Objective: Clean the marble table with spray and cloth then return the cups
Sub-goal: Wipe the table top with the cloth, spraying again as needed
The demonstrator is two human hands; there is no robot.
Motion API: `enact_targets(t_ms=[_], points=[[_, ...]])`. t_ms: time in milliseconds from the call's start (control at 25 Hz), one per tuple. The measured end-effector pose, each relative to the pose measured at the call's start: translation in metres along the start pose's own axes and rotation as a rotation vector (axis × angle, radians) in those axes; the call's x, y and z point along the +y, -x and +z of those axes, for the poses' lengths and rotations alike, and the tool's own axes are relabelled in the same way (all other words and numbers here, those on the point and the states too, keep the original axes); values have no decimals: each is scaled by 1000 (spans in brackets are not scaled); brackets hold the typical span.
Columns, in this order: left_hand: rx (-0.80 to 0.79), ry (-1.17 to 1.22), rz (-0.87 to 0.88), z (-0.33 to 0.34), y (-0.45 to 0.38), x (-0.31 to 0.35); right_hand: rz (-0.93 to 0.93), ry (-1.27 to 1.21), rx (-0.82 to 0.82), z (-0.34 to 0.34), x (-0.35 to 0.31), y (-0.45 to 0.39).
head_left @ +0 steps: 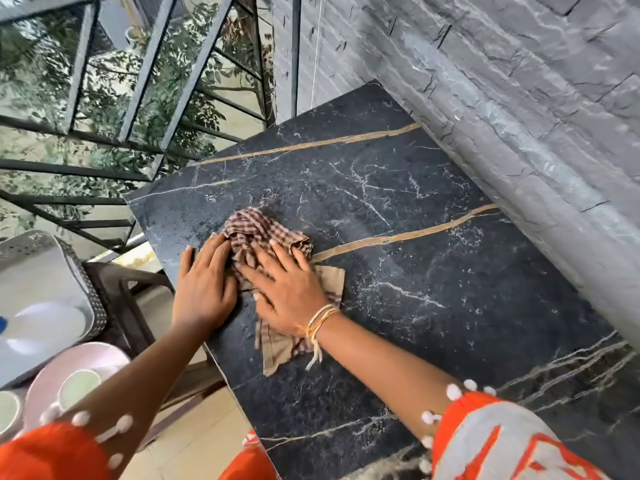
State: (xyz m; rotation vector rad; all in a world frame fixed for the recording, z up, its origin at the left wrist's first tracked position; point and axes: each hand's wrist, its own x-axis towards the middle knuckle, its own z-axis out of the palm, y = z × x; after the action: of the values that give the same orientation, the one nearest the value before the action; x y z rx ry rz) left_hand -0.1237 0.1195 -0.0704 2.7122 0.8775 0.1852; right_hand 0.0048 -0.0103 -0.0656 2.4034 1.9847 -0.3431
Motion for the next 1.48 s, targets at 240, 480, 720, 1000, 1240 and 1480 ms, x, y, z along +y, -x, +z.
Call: enact_targets(t_ms=[240, 480, 720, 1000, 1240, 1480], points=[[-23, 26, -20, 0, -1, 1, 266, 73, 122, -24, 156, -2], [-29, 20, -24, 1, -3, -1, 1009, -75, 239, -25, 265, 46], [-31, 32, -17, 5, -3, -5, 1122, -107, 244, -20, 179, 14], [-2, 178, -14, 4, 3, -4, 573, -70, 221, 4, -13, 37], [327, 752, -435, -11, 86, 33, 356, -238, 345, 32, -123, 86], [69, 1374, -873, -20, 181, 35, 487, -874, 554, 25, -170, 112]])
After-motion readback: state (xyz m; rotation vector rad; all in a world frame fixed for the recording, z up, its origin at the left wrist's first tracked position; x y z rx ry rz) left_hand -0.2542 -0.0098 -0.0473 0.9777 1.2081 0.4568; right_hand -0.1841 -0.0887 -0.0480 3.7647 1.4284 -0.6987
